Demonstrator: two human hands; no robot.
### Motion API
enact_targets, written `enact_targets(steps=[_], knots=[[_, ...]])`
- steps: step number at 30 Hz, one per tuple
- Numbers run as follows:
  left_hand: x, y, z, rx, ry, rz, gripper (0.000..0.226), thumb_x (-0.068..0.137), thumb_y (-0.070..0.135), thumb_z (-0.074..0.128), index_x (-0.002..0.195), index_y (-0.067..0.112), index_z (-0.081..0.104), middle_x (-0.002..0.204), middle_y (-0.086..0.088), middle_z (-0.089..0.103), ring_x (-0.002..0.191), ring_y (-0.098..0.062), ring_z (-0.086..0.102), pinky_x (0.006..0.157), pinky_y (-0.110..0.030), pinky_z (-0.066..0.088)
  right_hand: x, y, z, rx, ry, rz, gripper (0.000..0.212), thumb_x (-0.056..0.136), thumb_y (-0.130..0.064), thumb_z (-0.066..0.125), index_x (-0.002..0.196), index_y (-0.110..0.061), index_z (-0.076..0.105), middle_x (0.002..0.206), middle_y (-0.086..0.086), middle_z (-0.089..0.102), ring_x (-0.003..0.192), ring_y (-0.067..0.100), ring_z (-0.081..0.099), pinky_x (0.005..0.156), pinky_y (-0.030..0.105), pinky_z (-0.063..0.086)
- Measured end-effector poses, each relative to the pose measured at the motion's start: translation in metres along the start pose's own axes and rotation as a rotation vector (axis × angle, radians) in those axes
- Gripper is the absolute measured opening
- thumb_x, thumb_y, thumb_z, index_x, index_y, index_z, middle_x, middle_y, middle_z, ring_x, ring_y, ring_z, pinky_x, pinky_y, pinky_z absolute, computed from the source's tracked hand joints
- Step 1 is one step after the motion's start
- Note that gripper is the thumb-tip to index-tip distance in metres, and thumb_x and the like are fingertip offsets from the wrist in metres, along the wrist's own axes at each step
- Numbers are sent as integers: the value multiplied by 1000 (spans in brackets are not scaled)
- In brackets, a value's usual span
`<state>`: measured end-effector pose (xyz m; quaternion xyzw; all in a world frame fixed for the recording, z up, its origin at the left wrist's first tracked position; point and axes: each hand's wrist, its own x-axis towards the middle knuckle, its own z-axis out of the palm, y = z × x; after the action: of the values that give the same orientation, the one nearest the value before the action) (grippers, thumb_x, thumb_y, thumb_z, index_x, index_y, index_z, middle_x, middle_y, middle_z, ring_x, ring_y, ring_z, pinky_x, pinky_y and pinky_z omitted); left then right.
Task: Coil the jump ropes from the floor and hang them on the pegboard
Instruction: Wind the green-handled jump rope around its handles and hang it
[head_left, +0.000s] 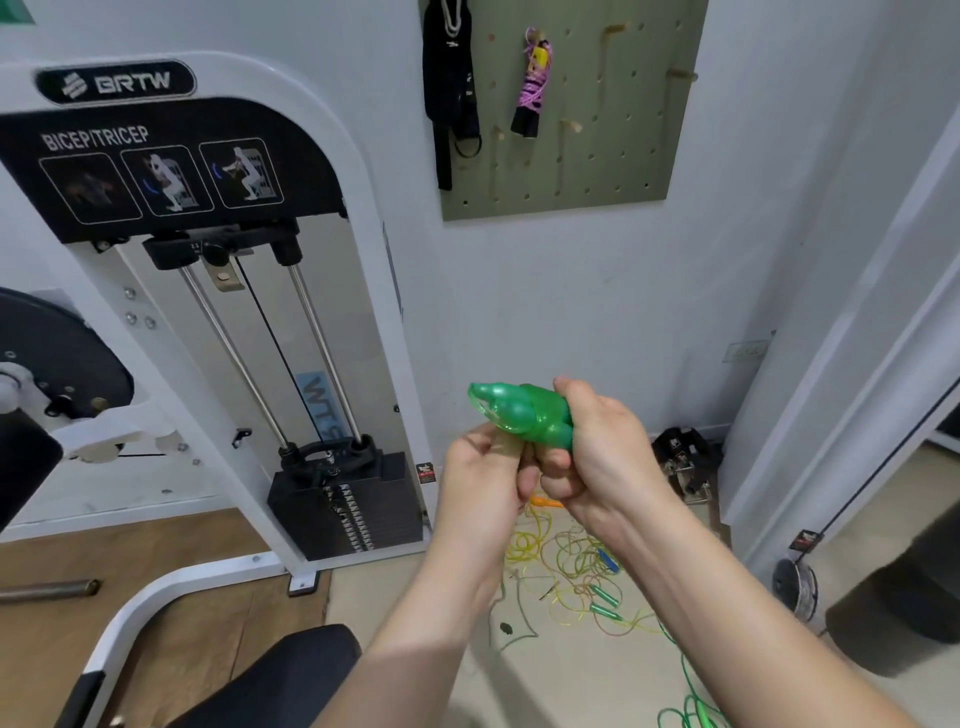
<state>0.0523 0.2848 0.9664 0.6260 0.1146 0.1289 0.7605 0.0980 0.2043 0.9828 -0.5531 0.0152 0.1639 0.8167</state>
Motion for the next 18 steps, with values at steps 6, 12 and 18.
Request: enact_targets(steps=[6, 12, 18], knots=[[-12, -6, 4, 574, -4, 81, 26, 97, 25, 44, 78, 22, 62, 53, 9, 54, 62, -19, 50, 60, -29, 36, 13, 14, -5, -130, 317, -175, 35, 95, -17, 38, 60, -15, 41, 43, 3, 32, 39, 16, 30, 40, 19, 20], [-17, -1, -7, 1193, 13, 518, 19, 93, 32, 50, 84, 20, 61, 68, -6, 65, 73, -31, 61, 58, -35, 39, 15, 14, -13, -833, 428, -663, 49, 101, -27, 35, 54, -22, 26, 47, -8, 29, 51, 22, 31, 54, 37, 22], [-19, 6, -12, 1537, 8, 734, 29, 67, 29, 79, 56, 19, 55, 46, 0, 54, 38, -26, 53, 38, -22, 30, 17, 16, -21, -1135, 290, -758, 44, 102, -35, 28, 60, -21, 30, 57, 14, 53, 63, 43, 51, 56, 41, 30]])
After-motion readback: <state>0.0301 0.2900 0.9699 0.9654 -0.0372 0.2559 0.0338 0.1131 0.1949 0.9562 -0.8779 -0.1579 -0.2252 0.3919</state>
